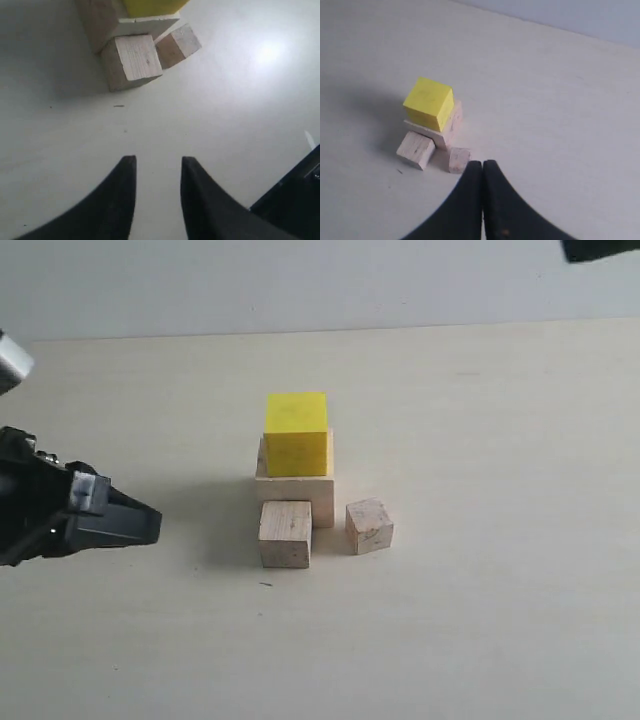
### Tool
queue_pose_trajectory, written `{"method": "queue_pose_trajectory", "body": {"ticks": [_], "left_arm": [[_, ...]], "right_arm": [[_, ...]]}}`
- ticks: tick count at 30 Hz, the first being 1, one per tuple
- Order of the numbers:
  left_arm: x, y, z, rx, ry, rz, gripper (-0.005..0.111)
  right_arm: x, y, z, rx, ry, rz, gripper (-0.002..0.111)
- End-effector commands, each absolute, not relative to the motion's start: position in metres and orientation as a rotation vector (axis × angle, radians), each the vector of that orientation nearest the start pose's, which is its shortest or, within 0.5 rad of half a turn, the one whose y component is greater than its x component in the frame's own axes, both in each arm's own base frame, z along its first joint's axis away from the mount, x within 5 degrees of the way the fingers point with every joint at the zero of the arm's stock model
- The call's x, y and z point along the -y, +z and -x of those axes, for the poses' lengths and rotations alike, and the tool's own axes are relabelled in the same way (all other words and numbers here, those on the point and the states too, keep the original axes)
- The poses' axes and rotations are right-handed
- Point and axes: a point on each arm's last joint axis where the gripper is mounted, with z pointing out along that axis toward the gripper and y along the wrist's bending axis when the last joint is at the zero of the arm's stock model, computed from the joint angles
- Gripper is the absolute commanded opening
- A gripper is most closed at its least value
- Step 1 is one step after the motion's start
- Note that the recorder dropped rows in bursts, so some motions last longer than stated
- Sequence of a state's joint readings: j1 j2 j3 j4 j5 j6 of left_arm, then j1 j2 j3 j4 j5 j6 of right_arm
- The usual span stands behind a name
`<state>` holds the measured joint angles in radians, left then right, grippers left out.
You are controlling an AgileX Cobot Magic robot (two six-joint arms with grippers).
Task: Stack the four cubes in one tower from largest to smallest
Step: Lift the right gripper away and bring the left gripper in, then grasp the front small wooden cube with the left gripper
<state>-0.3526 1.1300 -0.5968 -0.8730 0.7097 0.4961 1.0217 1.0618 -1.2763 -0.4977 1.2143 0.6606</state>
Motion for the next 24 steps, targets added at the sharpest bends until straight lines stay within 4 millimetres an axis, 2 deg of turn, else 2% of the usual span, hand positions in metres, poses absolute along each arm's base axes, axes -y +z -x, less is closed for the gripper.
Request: {"method": "queue_pose_trajectory", "body": {"ticks": [1,2,6,10,13,17,20,24], "left_arm": [[0.130,0.224,-0.171,-2.625,-0.957,-0.368,0.051],[0.140,0.217,-0.172,-2.637,-0.955,-0.373,0.057],[0.160,0.200,-0.179,-2.621,-0.866,-0.363,0.058],[0.176,0.188,-0.196,-2.639,-0.820,-0.336,0.058],[0.181,0.176,-0.203,-2.678,-0.797,-0.362,0.059],[0.184,0.170,-0.207,-2.675,-0.783,-0.418,0.064],[0.185,0.172,-0.209,-2.672,-0.808,-0.361,0.064],[0.185,0.171,-0.207,-2.680,-0.811,-0.388,0.064]], "right_arm": [[-0.102,0.440,-0.113,-2.201,0.230,0.388,0.000],[-0.096,0.443,-0.110,-2.184,0.243,0.377,0.000],[-0.080,0.448,-0.107,-2.115,0.193,0.350,0.000],[-0.077,0.433,-0.112,-2.096,0.057,0.368,0.000],[-0.078,0.420,-0.116,-2.098,-0.028,0.393,0.000],[-0.077,0.414,-0.120,-2.073,-0.106,0.405,0.000],[-0.077,0.413,-0.120,-2.073,-0.108,0.403,0.000],[-0.070,0.416,-0.115,-2.068,-0.064,0.369,0.000]]}}
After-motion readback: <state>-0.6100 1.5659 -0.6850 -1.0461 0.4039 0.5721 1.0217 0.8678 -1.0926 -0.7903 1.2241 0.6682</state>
